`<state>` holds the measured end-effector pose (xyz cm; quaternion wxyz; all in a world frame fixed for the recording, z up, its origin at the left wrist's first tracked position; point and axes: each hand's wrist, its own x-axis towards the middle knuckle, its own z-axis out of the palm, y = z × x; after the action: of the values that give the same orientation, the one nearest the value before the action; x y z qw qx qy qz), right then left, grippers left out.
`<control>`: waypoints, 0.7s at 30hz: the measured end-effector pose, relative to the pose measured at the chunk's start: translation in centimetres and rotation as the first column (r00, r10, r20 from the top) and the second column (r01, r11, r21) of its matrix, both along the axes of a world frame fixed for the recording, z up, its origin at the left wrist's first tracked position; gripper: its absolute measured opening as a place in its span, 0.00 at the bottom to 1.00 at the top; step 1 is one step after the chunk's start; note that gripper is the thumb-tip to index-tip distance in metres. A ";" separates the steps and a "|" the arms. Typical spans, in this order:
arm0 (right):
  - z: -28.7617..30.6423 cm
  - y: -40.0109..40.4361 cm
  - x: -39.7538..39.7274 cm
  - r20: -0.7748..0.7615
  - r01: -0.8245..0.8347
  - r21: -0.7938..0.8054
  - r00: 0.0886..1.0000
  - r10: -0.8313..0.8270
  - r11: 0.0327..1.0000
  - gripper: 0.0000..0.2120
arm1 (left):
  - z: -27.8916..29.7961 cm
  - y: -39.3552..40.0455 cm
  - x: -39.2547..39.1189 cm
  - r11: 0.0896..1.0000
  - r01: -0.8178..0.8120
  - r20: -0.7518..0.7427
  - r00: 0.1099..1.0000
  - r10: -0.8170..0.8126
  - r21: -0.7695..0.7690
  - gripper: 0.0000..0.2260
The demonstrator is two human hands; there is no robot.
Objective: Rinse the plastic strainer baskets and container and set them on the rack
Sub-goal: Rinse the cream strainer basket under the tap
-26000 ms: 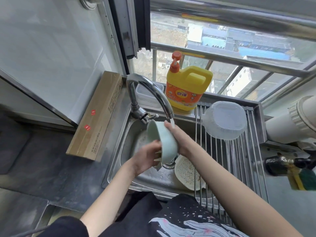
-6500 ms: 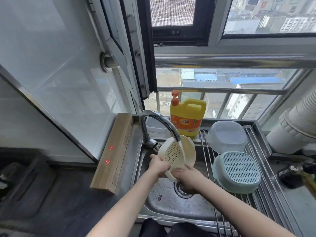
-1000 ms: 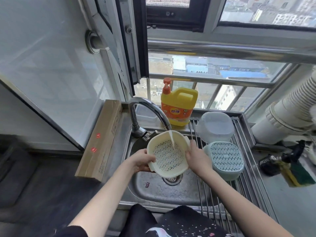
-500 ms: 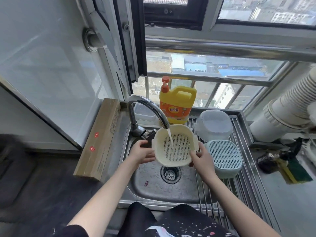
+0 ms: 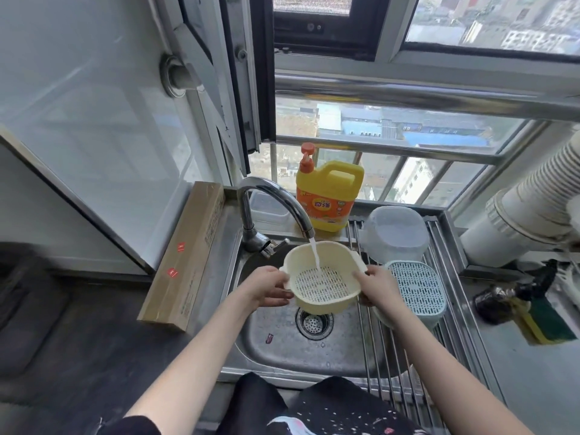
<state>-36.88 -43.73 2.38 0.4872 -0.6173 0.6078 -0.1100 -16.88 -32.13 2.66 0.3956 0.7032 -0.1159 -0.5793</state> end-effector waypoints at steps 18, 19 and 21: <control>-2.1 2.8 2.9 -0.074 -0.328 -0.357 0.944 0.323 0.875 0.11 | -0.8 5.1 1.2 0.988 0.145 0.825 0.552 -0.124 0.051 0.14; -2.0 2.7 3.4 -0.119 -0.369 -0.346 0.929 0.349 0.863 0.12 | -0.6 5.2 1.0 0.994 0.105 0.828 0.557 -0.054 -0.006 0.14; -1.8 2.6 4.5 -0.247 -0.483 -0.288 0.872 0.424 0.827 0.13 | 0.1 5.1 0.6 0.992 0.086 0.845 0.534 0.035 -0.095 0.14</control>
<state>-32.41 -41.10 0.54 0.3308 -0.8261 0.4544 -0.0405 -16.25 -27.00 2.74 0.3252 0.8673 -0.3388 -0.1653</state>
